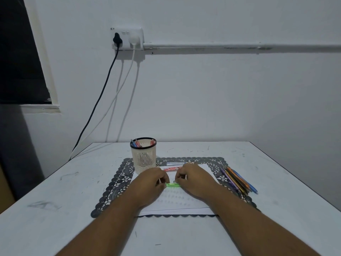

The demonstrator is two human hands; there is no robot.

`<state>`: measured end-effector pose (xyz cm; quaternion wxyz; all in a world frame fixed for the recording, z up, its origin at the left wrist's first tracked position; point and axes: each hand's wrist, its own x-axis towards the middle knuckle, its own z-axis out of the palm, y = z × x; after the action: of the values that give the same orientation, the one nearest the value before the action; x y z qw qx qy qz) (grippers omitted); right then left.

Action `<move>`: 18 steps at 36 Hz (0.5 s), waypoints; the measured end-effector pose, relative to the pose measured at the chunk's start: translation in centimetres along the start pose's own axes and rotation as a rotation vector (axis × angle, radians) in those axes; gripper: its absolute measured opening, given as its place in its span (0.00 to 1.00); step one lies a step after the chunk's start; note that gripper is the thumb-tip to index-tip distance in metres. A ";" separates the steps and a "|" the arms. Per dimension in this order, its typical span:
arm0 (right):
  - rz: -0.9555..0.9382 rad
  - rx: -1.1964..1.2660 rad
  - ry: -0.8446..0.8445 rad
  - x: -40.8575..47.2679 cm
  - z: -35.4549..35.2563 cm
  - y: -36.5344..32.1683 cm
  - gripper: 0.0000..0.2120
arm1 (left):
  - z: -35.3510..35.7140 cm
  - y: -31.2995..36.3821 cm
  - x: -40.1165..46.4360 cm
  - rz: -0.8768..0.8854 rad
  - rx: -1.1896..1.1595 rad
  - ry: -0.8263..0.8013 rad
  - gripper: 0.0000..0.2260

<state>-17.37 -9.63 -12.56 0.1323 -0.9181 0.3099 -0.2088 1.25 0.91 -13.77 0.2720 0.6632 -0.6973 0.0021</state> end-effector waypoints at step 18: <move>0.168 0.436 0.035 -1.3 -0.7 0.7 0.06 | 0.0 0.3 -0.1 -0.024 0.012 0.006 0.06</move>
<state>-18.94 -9.43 -12.58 0.3392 -0.8349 0.3350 -0.2750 1.01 1.03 -13.68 0.2700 0.6730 -0.6886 0.0050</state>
